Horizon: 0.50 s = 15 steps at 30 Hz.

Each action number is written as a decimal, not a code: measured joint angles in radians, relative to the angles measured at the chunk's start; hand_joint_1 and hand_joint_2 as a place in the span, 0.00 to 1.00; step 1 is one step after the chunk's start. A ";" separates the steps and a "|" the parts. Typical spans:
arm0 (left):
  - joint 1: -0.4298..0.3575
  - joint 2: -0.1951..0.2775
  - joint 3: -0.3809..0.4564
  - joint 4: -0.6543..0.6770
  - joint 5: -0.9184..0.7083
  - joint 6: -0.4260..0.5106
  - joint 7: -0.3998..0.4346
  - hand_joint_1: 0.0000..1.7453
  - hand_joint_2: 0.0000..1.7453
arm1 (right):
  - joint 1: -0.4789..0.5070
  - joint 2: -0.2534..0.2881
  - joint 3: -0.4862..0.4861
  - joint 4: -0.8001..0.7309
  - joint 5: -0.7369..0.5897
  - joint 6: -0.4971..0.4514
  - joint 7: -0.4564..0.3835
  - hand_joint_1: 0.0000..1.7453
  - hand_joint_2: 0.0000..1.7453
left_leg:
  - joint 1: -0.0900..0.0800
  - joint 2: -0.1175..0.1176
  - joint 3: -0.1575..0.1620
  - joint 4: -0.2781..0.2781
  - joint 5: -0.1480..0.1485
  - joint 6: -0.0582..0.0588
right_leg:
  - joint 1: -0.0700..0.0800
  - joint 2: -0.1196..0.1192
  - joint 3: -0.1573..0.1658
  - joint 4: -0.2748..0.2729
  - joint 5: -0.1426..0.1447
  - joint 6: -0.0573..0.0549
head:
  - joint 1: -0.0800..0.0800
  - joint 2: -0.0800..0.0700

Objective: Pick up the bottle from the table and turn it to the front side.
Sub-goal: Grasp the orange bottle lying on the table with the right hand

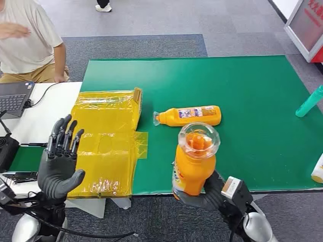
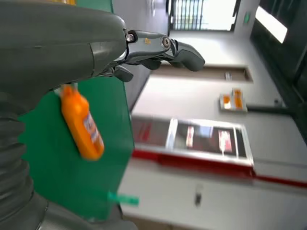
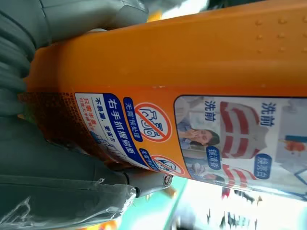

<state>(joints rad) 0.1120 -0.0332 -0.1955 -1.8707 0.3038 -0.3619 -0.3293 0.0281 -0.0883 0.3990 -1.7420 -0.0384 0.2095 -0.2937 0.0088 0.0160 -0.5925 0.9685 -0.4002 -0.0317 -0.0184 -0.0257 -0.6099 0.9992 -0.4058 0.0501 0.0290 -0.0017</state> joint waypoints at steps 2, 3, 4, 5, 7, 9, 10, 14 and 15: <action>-0.011 0.000 -0.017 0.010 0.014 -0.018 0.011 0.00 1.00 | 0.001 0.006 0.004 -0.003 0.020 -0.020 0.000 1.00 1.00 | 0.000 0.000 0.000 0.000 0.000 0.000 | 0.000 0.000 0.000 0.000 0.000 0.000 | 0.000 0.000; -0.021 0.001 -0.035 0.021 0.030 -0.036 0.022 0.00 1.00 | 0.001 0.011 0.008 -0.005 0.041 -0.040 -0.001 1.00 1.00 | 0.000 0.000 0.000 0.000 0.000 0.000 | 0.000 0.000 0.000 0.000 0.000 0.000 | 0.000 0.000; -0.031 0.001 -0.053 0.032 0.041 -0.050 0.032 0.00 1.00 | 0.001 0.016 0.012 -0.006 0.060 -0.057 -0.001 1.00 1.00 | -0.001 0.000 0.000 0.000 0.000 0.000 | 0.000 0.000 0.000 0.000 0.000 0.000 | 0.000 0.000; -0.041 0.002 -0.072 0.042 0.053 -0.063 0.042 0.00 1.00 | 0.001 0.020 0.015 -0.006 0.081 -0.074 -0.001 1.00 1.00 | -0.001 0.000 0.000 0.000 0.000 0.000 | 0.000 0.000 0.000 0.000 0.000 0.000 | 0.000 0.000; -0.061 0.004 -0.109 0.064 0.071 -0.079 0.057 0.00 1.00 | 0.000 0.028 0.022 -0.006 0.124 -0.108 0.000 1.00 1.00 | -0.001 0.000 0.000 0.000 0.000 0.000 | 0.000 0.000 0.000 0.000 0.000 0.000 | 0.000 0.000; -0.081 0.004 -0.143 0.084 0.085 -0.089 0.073 0.00 1.00 | -0.001 0.034 0.028 -0.006 0.171 -0.142 0.001 1.00 1.00 | -0.001 0.000 0.000 0.000 0.000 0.000 | 0.000 0.000 0.000 0.000 0.000 0.000 | 0.000 0.000; -0.090 0.005 -0.159 0.094 0.093 -0.093 0.082 0.00 1.00 | -0.002 0.037 0.031 -0.006 0.196 -0.159 0.003 1.00 1.00 | -0.001 0.000 0.000 0.000 0.000 0.000 | 0.000 0.000 0.000 0.000 0.000 0.000 | 0.000 0.000; -0.132 0.008 -0.214 0.127 0.094 -0.100 0.114 0.00 1.00 | -0.011 0.047 0.048 -0.003 0.264 -0.208 0.018 1.00 1.00 | -0.001 0.000 0.000 0.000 0.000 0.000 | 0.000 0.000 0.000 0.000 0.000 0.000 | 0.000 0.000; -0.142 0.008 -0.227 0.133 0.083 -0.098 0.118 0.00 1.00 | -0.012 0.049 0.052 -0.002 0.266 -0.211 0.022 1.00 1.00 | -0.001 0.000 0.000 0.000 0.000 0.000 | 0.000 0.000 0.000 0.000 0.000 0.000 | 0.000 0.000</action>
<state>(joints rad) -0.0302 -0.0247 -0.4229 -1.7377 0.3868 -0.4601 -0.2116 0.0162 -0.0391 0.4511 -1.7445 0.2280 -0.0015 -0.2714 0.0080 0.0160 -0.5927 0.9685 -0.4001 -0.0316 -0.0185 -0.0257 -0.6099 0.9992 -0.4057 0.0503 0.0288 -0.0015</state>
